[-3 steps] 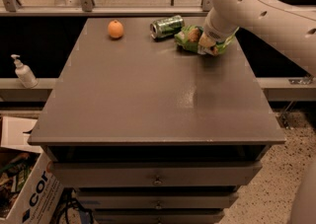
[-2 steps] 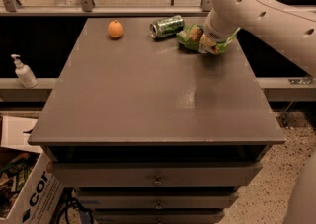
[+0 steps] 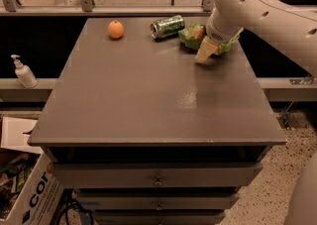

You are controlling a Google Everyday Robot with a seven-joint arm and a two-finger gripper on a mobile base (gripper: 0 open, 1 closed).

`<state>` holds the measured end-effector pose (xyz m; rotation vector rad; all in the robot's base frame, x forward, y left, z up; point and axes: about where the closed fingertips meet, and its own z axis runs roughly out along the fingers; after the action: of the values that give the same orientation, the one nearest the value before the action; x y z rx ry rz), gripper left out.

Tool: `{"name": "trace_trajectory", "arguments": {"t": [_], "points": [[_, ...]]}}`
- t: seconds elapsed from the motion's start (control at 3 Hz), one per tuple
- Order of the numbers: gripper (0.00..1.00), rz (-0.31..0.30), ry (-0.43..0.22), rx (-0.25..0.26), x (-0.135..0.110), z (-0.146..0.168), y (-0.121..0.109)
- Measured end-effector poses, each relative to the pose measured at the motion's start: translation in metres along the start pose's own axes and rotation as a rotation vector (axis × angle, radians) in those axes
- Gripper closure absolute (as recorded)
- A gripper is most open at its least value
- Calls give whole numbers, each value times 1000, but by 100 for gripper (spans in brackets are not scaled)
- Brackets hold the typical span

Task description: Move green rice chip bag near green can

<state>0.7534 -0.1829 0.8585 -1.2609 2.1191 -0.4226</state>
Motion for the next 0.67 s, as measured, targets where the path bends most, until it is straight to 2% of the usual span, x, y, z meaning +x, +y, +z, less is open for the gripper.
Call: {"name": "trace_trajectory", "arguments": {"t": [0.33,0.67], "points": [[0,18,-15,-7,0,-5,-3],[0,97,-59,-49,9,-13,-7]]}}
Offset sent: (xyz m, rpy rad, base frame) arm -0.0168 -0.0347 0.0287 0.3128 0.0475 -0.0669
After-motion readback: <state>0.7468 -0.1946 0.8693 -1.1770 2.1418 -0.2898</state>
